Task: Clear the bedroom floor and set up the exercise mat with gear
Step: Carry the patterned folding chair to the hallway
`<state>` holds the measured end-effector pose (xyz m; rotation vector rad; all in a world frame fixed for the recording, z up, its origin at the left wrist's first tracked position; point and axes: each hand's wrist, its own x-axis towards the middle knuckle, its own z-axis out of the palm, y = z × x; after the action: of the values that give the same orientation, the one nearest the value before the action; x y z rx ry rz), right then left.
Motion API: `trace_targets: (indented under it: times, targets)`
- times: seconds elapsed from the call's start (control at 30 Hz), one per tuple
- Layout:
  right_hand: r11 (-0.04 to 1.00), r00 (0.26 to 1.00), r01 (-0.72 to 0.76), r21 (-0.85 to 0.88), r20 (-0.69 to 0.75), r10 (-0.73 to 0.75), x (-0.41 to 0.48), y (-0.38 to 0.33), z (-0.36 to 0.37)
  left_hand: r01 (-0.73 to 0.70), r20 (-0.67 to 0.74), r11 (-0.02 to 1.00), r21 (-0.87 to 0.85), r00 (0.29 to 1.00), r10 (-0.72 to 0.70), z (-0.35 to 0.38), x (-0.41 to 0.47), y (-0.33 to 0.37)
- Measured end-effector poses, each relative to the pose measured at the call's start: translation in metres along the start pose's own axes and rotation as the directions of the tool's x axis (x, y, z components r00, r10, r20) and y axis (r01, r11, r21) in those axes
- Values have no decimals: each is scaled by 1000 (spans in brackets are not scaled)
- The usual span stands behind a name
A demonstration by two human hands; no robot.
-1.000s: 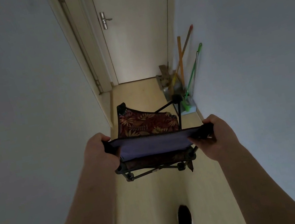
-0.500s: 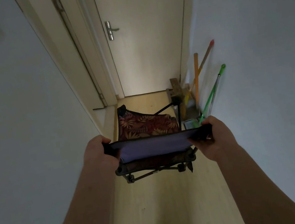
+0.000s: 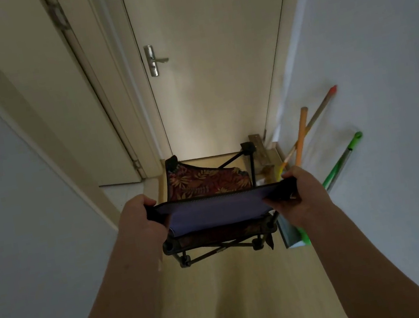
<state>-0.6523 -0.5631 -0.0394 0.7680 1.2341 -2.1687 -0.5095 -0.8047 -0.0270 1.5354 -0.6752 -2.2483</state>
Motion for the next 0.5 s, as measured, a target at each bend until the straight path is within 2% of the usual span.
trace_targets:
  times: [0.2,0.33,0.5]
  targets:
    - [999,999,2,39,-37,0,80,-38,74,-16,-53,996,85,998,21,84,71,52]
    - [998,998,-30,47,-58,33,162,-66,126,-6,-53,999,53,999,9,149,145,74]
    - [995,995,-96,23,-18,96,263,-96,171,-1,-123,1000,28,992,4,227,230,93]
